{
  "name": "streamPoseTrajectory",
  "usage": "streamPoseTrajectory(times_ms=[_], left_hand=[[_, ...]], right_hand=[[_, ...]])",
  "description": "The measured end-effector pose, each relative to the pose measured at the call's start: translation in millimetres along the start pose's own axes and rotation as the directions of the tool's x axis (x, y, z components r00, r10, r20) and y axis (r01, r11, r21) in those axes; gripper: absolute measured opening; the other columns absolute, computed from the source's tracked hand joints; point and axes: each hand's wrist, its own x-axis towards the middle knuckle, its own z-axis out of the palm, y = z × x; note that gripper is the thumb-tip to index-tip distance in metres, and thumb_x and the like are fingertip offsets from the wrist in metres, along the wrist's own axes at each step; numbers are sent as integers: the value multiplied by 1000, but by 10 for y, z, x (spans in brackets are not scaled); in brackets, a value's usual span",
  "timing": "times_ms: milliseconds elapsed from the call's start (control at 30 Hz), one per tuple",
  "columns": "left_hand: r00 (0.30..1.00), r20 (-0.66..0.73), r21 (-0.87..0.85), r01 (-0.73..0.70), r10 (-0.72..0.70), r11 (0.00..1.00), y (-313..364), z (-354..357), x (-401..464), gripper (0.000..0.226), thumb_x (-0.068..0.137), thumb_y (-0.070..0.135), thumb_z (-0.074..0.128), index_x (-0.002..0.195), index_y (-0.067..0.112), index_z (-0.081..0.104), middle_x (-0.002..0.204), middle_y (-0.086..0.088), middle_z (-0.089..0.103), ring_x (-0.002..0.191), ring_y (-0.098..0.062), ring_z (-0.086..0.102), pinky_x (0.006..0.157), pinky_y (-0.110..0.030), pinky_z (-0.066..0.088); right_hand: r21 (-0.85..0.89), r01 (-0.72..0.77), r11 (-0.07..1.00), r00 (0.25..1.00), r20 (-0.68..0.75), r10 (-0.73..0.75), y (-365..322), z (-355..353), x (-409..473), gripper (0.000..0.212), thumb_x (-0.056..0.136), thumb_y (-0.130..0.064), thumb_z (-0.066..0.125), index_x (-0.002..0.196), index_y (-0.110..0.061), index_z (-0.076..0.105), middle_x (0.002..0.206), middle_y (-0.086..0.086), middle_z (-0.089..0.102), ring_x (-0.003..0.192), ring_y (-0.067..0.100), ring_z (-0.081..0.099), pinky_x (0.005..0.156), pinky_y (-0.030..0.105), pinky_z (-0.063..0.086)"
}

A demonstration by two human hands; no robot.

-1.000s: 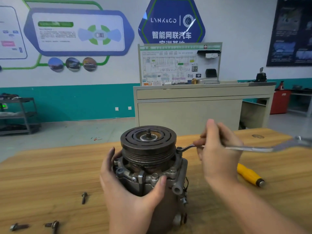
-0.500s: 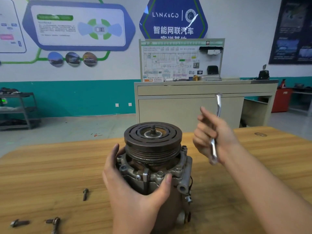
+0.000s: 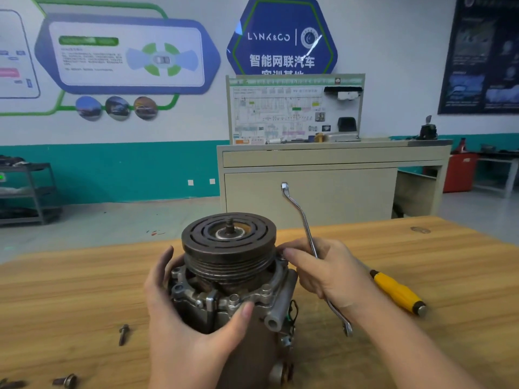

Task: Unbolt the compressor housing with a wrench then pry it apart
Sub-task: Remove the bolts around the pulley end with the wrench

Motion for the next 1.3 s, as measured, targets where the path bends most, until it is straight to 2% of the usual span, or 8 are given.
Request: streamPoseTrajectory(times_ms=[133,267,367,467,900,1000,1133,1300], left_hand=[[1000,11,2,5,-5,1000,-22,-15,2,102,34,46,83,125,58,36,121,26,54,117,0,54,99,-26,44],[1000,25,14,10,-10,1000,-28,-25,10,103,35,46,83,126,57,36,124,21,55,117,-2,55,102,-35,40],[1000,27,13,6,-7,1000,-27,-21,13,103,35,46,83,126,56,37,124,19,55,117,-2,55,99,-32,44],[999,28,17,18,-19,1000,-25,-32,6,102,35,46,83,125,58,36,122,25,55,116,2,54,97,-28,41],[1000,24,6,16,-17,1000,19,-21,-4,97,36,48,81,122,58,36,117,36,53,113,11,52,85,0,39],[999,26,9,18,-18,1000,22,-17,1,96,37,49,81,121,61,35,118,37,52,114,10,52,86,0,38],[1000,29,31,4,-5,1000,18,-26,-6,96,38,51,80,122,61,35,121,34,51,115,9,51,87,-1,39],[999,31,52,7,-9,999,14,-31,-11,97,37,52,80,123,61,34,122,33,51,117,7,51,91,-18,40]], right_hand=[[52,1,999,1000,-28,1,17,40,17,34,59,-34,80,83,-14,66,38,-6,43,31,9,31,37,20,23],[119,15,993,1000,-7,-14,36,44,12,11,78,-19,74,86,-12,70,33,-4,36,28,8,29,37,18,24],[102,20,995,998,-56,-15,62,57,16,26,66,-30,84,82,-17,68,37,-5,37,31,9,28,37,18,22],[119,34,992,999,-26,-31,56,40,4,5,76,-20,73,78,-15,71,34,-3,37,29,9,29,37,17,24],[37,48,998,997,-55,-46,37,56,0,8,70,-28,71,77,-26,70,37,-7,40,31,9,29,38,17,23],[69,59,996,998,-20,-57,21,38,-13,13,76,-22,61,81,-21,74,34,-6,38,29,8,29,38,18,24],[20,62,998,995,-77,-60,7,51,-10,9,70,-31,73,77,-25,70,39,-2,42,31,11,29,39,19,22],[41,70,997,996,-51,-68,14,31,-5,12,74,-26,66,83,-20,73,35,-8,40,30,9,28,39,20,22]])
